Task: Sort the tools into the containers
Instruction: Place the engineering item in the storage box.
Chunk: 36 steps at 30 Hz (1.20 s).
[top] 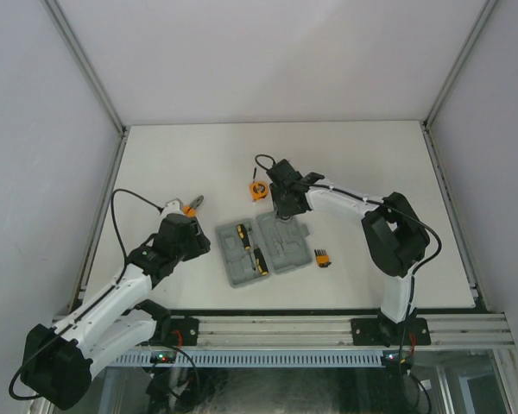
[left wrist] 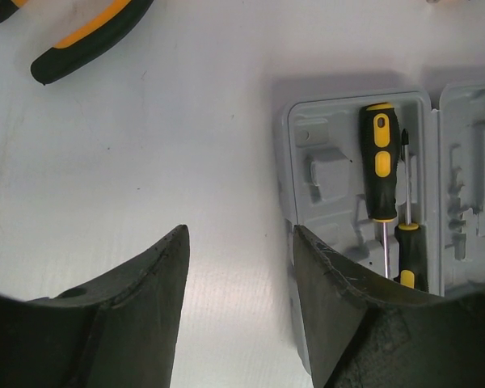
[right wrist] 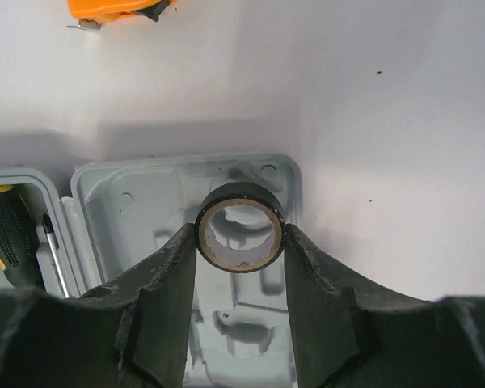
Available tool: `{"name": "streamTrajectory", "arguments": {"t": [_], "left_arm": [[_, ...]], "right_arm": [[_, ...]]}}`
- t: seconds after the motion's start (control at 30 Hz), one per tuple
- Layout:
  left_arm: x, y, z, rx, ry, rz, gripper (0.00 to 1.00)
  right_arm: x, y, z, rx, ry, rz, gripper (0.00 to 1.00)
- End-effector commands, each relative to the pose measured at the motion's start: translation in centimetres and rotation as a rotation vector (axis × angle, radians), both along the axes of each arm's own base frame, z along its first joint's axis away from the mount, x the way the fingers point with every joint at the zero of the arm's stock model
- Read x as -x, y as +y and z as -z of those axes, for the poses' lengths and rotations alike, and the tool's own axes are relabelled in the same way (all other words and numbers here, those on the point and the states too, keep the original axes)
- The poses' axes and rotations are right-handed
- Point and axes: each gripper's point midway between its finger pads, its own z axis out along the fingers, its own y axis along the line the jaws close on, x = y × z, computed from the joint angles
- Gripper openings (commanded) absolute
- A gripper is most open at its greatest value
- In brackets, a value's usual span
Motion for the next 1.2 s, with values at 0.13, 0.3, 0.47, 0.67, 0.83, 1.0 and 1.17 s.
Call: {"name": "streamTrajectory", "arguments": {"t": [0.13, 0.3, 0.47, 0.67, 0.83, 1.0, 1.17], "left_arm": [[-0.2, -0.1, 0.0, 0.012, -0.012, 0.002, 0.58], [-0.2, -0.2, 0.2, 0.011, -0.005, 0.004, 0.58], [-0.2, -0.2, 0.1, 0.011, -0.007, 0.003, 0.57], [-0.2, -0.2, 0.1, 0.011, -0.005, 0.003, 0.57], [-0.3, -0.2, 0.0, 0.012, -0.007, 0.004, 0.57], [-0.3, -0.2, -0.1, 0.012, -0.006, 0.006, 0.57], [-0.2, -0.1, 0.0, 0.009, -0.007, 0.004, 0.57]], "right_arm": [[-1.4, 0.1, -0.6, 0.033, -0.002, -0.004, 0.36], [-1.2, -0.1, -0.1, 0.048, 0.011, -0.004, 0.37], [-1.2, -0.4, 0.5, 0.062, 0.021, 0.0, 0.38], [-1.3, -0.3, 0.9, 0.066, 0.03, -0.005, 0.41], [-1.6, -0.5, 1.1, 0.079, 0.023, 0.001, 0.47], [-1.8, -0.6, 1.1, 0.087, 0.02, 0.003, 0.52], [-2.0, -0.6, 0.7, 0.091, 0.005, 0.0, 0.55]]}}
